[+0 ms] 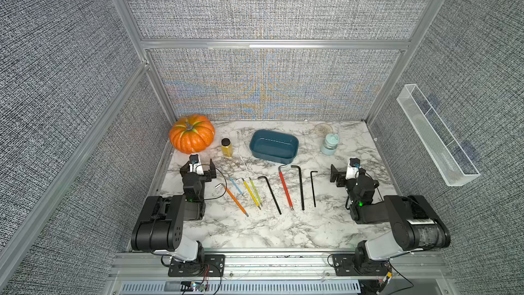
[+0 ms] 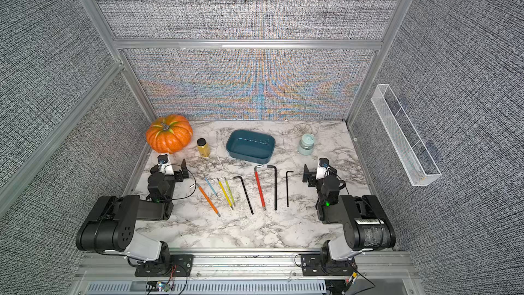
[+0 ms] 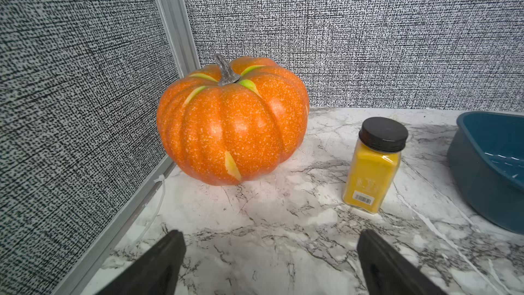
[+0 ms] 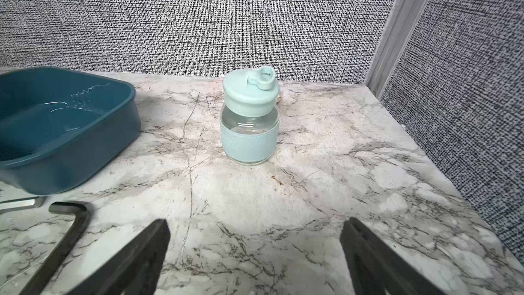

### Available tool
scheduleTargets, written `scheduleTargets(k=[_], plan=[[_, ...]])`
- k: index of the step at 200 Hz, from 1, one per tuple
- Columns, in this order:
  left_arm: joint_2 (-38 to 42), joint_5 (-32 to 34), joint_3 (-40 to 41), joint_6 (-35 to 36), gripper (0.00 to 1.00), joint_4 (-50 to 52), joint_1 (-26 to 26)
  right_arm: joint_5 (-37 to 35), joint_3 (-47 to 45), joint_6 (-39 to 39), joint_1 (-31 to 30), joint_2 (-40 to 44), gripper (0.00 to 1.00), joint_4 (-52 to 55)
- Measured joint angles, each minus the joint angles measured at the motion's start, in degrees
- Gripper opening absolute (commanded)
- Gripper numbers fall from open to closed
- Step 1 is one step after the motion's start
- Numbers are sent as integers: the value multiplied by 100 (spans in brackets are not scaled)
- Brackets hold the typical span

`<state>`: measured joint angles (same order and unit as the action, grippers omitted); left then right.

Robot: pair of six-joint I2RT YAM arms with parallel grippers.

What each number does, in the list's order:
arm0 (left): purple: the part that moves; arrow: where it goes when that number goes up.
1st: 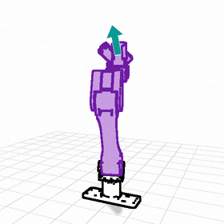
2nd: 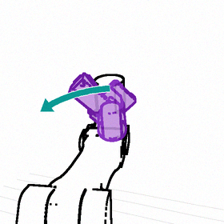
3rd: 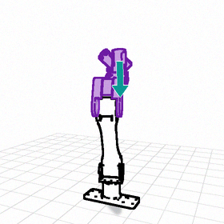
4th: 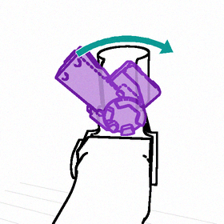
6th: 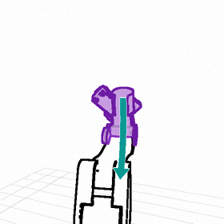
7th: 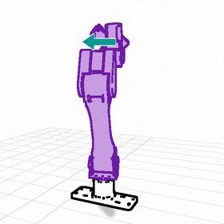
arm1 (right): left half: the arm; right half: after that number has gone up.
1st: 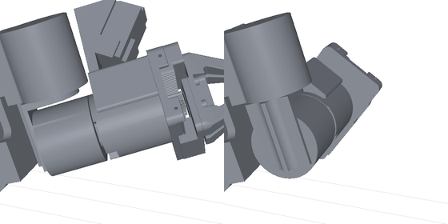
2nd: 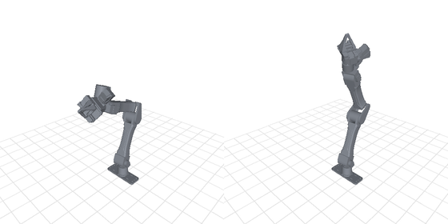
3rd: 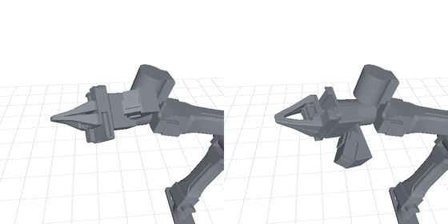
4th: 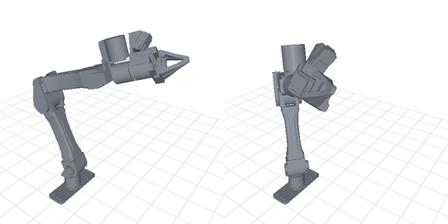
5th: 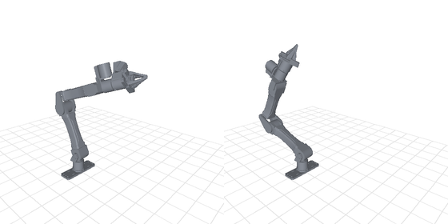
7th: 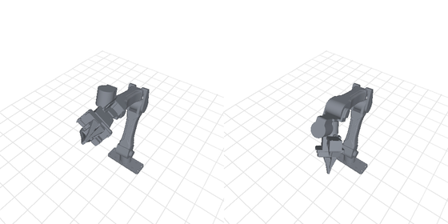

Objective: Put the hex key on the desktop into the storage box
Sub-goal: Pick up the Allen key from the center of the board.

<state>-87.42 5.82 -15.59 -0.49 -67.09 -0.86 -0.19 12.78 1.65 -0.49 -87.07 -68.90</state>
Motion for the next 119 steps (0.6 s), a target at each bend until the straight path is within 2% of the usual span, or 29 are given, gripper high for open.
scheduleTargets(k=[119], plan=[[0,-105,-15,-26,100,46,74,17,26,0,24,0,99,17]])
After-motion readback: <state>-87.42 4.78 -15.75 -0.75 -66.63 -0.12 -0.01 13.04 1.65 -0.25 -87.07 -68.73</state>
